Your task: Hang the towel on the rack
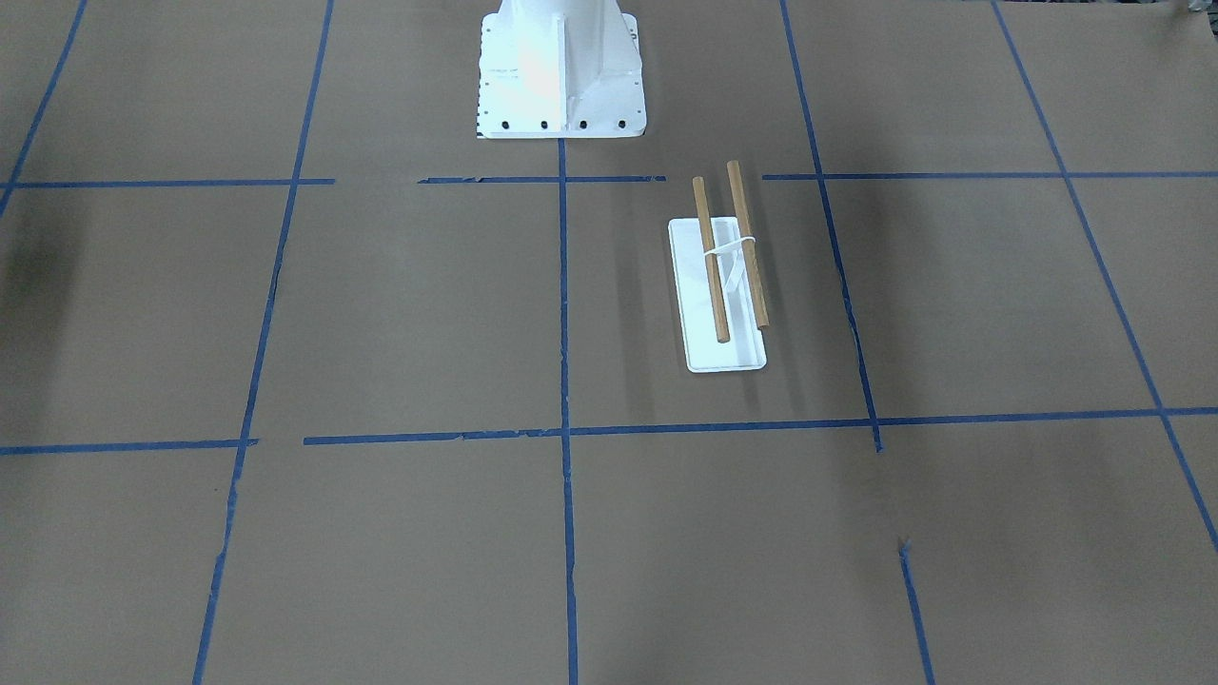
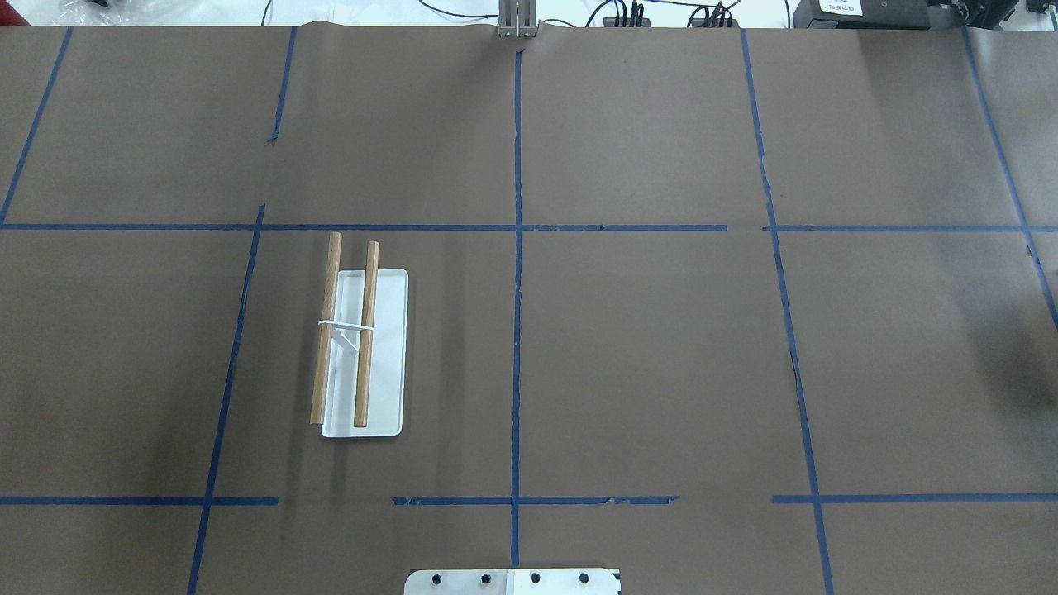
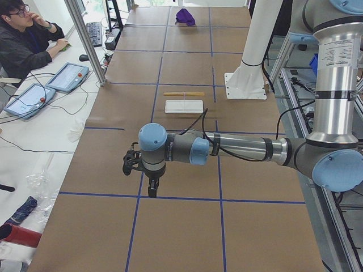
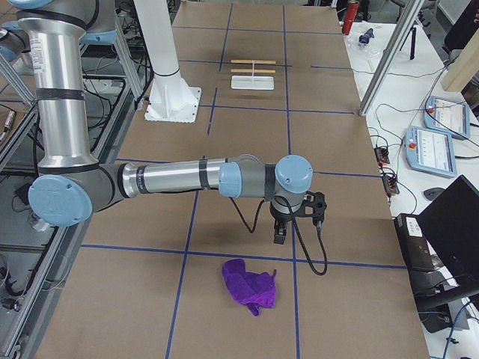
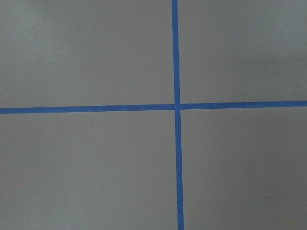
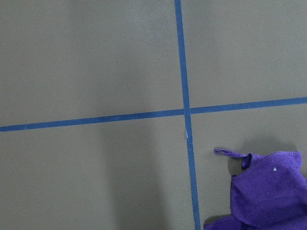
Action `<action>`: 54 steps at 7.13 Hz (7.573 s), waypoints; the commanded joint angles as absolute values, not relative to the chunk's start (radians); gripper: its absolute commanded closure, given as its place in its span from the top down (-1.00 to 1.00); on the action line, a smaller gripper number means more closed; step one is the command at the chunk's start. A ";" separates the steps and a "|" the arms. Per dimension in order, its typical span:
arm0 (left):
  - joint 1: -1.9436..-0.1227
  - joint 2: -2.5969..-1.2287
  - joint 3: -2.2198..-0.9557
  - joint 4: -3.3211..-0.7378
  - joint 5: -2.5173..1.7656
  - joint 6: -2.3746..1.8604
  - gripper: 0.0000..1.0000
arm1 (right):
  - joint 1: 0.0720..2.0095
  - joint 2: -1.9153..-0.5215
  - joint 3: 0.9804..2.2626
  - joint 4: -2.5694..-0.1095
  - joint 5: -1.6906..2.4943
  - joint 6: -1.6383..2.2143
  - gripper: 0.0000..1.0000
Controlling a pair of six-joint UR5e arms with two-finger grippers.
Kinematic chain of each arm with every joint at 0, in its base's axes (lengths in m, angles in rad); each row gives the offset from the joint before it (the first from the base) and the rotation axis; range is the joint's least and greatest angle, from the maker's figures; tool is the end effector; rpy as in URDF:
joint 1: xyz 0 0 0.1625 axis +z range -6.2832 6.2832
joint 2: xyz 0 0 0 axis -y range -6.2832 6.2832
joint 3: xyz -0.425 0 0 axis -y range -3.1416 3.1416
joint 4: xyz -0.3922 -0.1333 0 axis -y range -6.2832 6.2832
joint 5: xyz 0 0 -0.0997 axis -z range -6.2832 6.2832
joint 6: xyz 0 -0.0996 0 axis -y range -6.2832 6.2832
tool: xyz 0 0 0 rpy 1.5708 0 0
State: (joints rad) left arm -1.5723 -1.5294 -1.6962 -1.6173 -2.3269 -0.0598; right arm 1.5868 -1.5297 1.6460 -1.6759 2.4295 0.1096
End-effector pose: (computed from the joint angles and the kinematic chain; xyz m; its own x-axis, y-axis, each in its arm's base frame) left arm -0.0657 -0.4814 0.6131 0.7263 0.0288 -0.6868 0.0450 0.9950 0.0893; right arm 0.0660 -0.5064 0.6056 0.6478 0.1113 0.7536 -0.0874 0.9936 -0.0717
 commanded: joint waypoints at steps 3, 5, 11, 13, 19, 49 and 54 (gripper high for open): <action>-1.572 -1.529 -1.701 -1.617 -2.327 -0.060 1.00 | 1.583 -1.583 1.226 -1.101 2.347 -0.035 1.00; -1.572 -1.529 -1.703 -1.617 -2.327 -0.060 1.00 | 1.583 -1.585 1.172 -1.077 2.345 -0.038 1.00; -1.572 -1.529 -1.713 -1.617 -2.326 -0.060 1.00 | 1.528 -1.588 1.109 -1.074 2.345 -0.029 0.30; -1.572 -1.529 -1.717 -1.617 -2.327 -0.060 1.00 | 1.513 -1.588 1.115 -1.069 2.350 -0.044 -1.00; -1.572 -1.546 -1.755 -1.615 -2.326 -0.061 1.00 | 1.577 -1.574 1.471 -1.080 2.683 0.381 -1.00; -0.726 -2.167 -1.689 -2.769 -1.877 -2.622 1.00 | 0.531 -1.055 1.931 -0.488 1.111 2.275 -1.00; -0.719 -2.172 -1.683 -2.767 -1.868 -2.620 0.72 | 0.528 -1.057 1.933 -0.486 1.112 2.275 -1.00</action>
